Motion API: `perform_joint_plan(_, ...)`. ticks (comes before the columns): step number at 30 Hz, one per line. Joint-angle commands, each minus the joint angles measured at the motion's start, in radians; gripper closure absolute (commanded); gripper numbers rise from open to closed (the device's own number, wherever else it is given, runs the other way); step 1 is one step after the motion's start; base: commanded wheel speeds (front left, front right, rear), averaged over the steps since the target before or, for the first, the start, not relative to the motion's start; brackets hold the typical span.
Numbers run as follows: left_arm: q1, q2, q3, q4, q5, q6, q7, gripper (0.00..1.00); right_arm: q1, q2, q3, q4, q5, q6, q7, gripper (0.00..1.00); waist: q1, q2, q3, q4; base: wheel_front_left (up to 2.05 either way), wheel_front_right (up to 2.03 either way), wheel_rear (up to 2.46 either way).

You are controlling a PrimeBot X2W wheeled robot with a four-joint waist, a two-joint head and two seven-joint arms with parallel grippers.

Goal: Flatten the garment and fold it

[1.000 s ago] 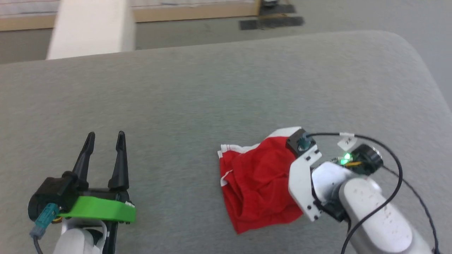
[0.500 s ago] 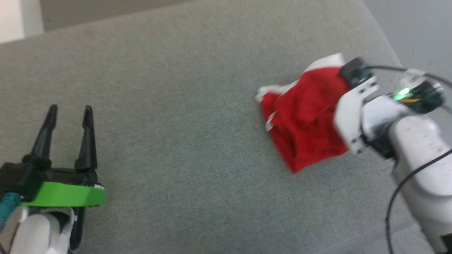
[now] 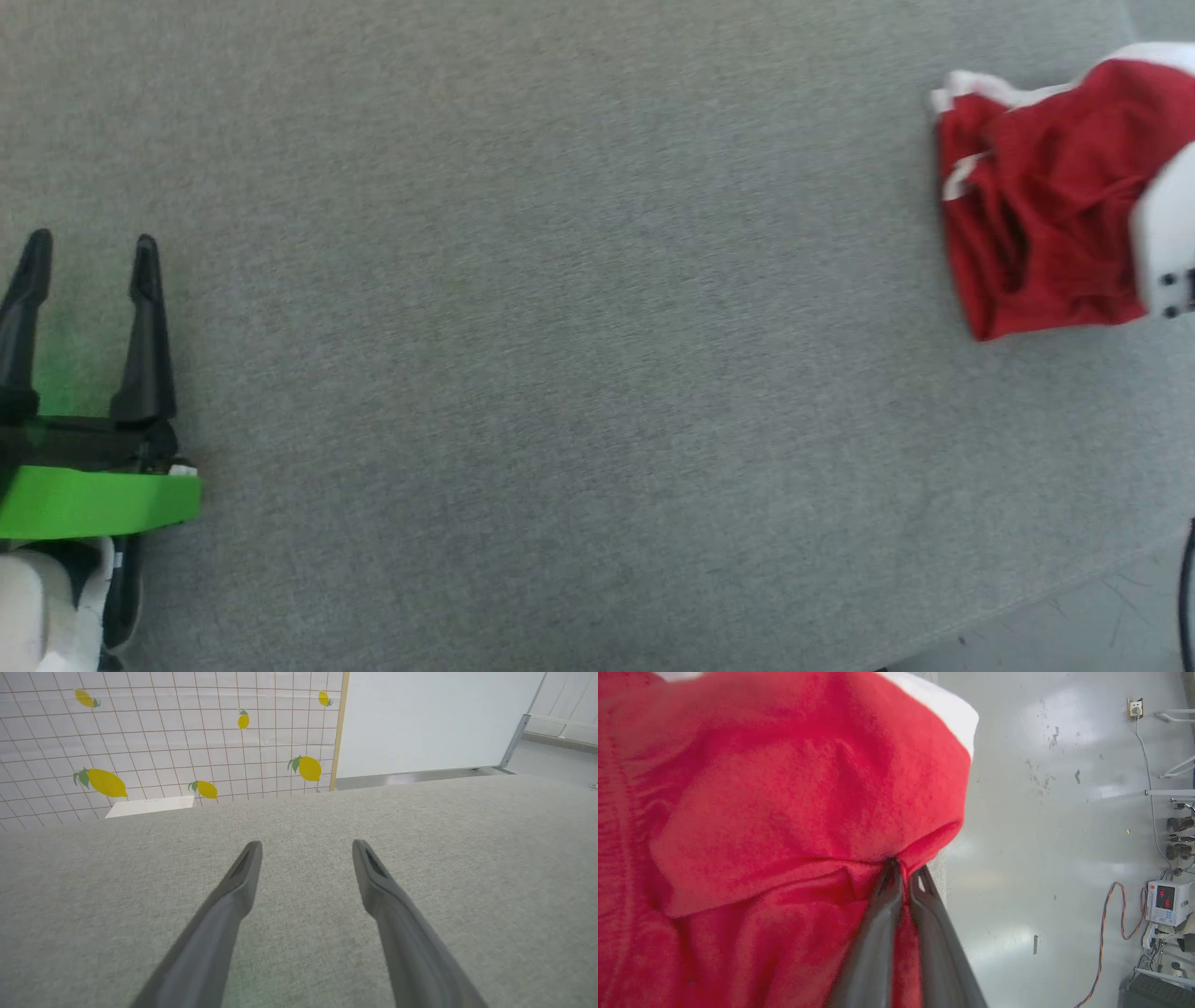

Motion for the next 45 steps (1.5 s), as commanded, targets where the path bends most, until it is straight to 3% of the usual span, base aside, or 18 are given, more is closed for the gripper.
perform_joint_plan(1, 0.008, 0.011, 0.006, -0.005, -0.008, 0.0, 0.0, 0.0, 0.001, -0.003, -0.018, -0.005, -0.017, -0.002, -0.004, 1.0, -0.0001, 0.0102, 0.022, 0.023, 0.0, 0.0, 0.0)
perform_joint_plan(4, 0.02, 0.018, 0.013, -0.009, -0.012, 0.001, 0.001, 0.0, 0.005, -0.001, -0.062, -0.015, -0.043, -0.002, -0.02, 0.98, -0.0001, 0.0102, 0.023, 0.024, 0.0, 0.0, 0.0)
perform_joint_plan(5, 0.023, 0.019, 0.014, -0.009, -0.013, 0.001, 0.001, 0.0, 0.008, -0.001, -0.071, -0.012, -0.05, -0.002, -0.022, 0.0, -0.0001, 0.0102, 0.02, 0.023, 0.0, 0.0, 0.0)
perform_joint_plan(12, 0.041, 0.0, -0.01, 0.016, -0.014, 0.006, 0.001, 0.0, 0.016, -0.004, -0.142, -0.067, -0.046, -0.002, -0.016, 0.0, -0.0001, 0.0102, -0.06, 0.03, 0.0, 0.0, 0.0)
perform_joint_plan(18, 0.05, -0.045, -0.025, 0.073, -0.015, 0.023, -0.012, 0.0, 0.006, 0.001, -0.154, -0.204, 0.039, -0.002, -0.104, 0.0, -0.0001, 0.0102, -0.188, 0.048, 0.0, 0.0, 0.0)
perform_joint_plan(25, 0.064, -0.1, -0.008, 0.098, -0.012, 0.061, -0.02, 0.0, -0.008, 0.112, -0.043, -0.325, 0.187, -0.002, -0.311, 0.0, -0.0001, 0.0102, -0.328, 0.087, 0.0, 0.0, 0.0)
perform_joint_plan(31, 0.066, -0.135, 0.0, 0.12, -0.009, 0.077, -0.022, 0.0, 0.057, 0.274, 0.005, -0.374, 0.196, -0.002, -0.515, 0.0, -0.0001, 0.0102, -0.408, 0.152, 0.0, 0.0, 0.0)
perform_joint_plan(35, 0.06, -0.158, -0.004, 0.135, -0.003, 0.081, -0.022, 0.0, 0.13, 0.348, 0.025, -0.358, 0.163, -0.002, -0.643, 0.0, -0.0001, 0.0102, -0.446, 0.204, 0.0, 0.0, 0.0)
perform_joint_plan(45, 0.073, -0.213, 0.013, 0.166, 0.025, 0.099, -0.023, 0.0, 0.333, 0.365, 0.076, -0.232, 0.243, -0.002, -0.946, 0.0, -0.0001, 0.0102, -0.515, 0.32, 0.0, 0.0, 0.0)
